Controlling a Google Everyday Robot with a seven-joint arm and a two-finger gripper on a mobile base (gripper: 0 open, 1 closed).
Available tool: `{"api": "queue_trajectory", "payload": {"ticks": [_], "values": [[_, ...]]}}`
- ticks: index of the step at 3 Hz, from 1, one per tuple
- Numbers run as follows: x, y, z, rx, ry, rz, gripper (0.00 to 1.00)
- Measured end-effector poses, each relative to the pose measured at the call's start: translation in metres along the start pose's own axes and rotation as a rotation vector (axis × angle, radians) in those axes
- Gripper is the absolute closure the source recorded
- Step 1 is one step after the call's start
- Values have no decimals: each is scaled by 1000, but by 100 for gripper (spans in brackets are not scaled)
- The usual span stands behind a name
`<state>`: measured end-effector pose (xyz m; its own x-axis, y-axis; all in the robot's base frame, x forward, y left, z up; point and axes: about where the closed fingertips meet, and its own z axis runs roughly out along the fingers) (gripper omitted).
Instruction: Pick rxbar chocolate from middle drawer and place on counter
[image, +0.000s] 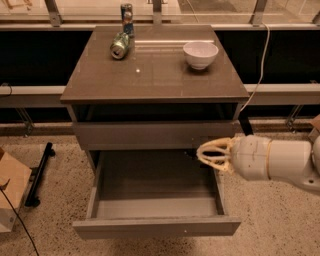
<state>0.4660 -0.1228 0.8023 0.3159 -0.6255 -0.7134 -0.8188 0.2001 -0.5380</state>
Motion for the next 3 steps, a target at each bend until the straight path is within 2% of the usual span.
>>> {"api": "queue_trajectory", "payload": {"ticks": [1,2,3], "values": [[-25,-64,-13,56,26,-57,100],[-44,-141,-5,103,26,-80,100],[-44,-141,-5,103,26,-81,100]]}}
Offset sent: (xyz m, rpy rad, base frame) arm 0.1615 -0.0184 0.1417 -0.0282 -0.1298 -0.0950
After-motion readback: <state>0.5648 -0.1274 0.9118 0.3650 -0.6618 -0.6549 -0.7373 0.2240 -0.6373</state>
